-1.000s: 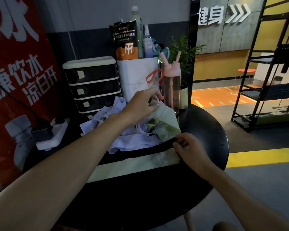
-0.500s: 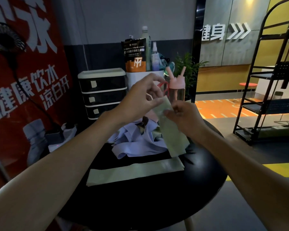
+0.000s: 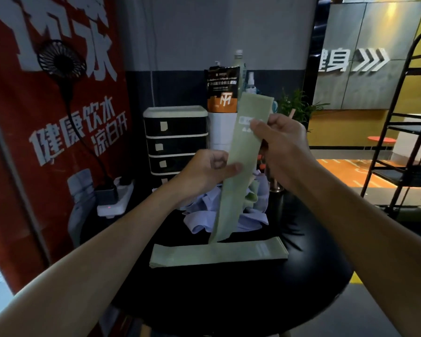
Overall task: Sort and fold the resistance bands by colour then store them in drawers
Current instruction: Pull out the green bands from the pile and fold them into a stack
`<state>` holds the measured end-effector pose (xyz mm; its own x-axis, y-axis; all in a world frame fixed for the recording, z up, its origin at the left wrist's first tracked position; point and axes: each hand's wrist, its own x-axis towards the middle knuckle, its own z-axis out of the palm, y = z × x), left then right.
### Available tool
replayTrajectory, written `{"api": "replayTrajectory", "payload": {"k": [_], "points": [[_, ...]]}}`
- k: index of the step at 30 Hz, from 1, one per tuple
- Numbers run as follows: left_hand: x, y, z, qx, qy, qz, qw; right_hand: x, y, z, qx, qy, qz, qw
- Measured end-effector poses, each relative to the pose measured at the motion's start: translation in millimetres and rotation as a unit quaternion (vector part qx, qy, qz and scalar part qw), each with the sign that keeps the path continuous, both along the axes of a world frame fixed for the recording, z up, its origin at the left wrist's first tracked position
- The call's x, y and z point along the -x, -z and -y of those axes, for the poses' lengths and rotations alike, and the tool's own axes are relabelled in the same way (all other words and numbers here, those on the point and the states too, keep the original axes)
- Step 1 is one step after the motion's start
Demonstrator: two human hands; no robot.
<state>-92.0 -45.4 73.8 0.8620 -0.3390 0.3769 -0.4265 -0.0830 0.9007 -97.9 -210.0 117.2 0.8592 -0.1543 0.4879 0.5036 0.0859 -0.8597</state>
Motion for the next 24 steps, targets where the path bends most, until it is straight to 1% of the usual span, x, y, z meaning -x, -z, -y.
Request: {"api": "replayTrajectory", "payload": {"k": [4,6,11,13,16,19,24], "points": [[5,13,-14,-0.018,-0.012,-0.015,1.000,-4,10,-2,-0.024,-0.010,-0.005,1.000],[7,17,-24,-0.023,-0.027,-0.018,0.999,-9,21,4,-0.029,-0.017,-0.022,0.999],[10,24,-43,-0.056,-0.065,-0.018,0.996,-5,56,11,-0.026,0.022,-0.068,0.997],[10,29,-52,-0.079,-0.059,-0.025,0.995,-4,70,14,-0.011,0.029,-0.071,0.997],[10,39,-62,-0.126,-0.054,-0.037,0.990,-3,90,19,-0.015,0.032,-0.088,0.996],[12,48,-70,-0.142,-0.060,-0.041,0.987,-1,108,31,-0.021,0.051,-0.107,0.993],[12,64,-89,-0.166,-0.046,-0.084,0.982,6,134,47,0.027,0.016,-0.140,0.990]]}}
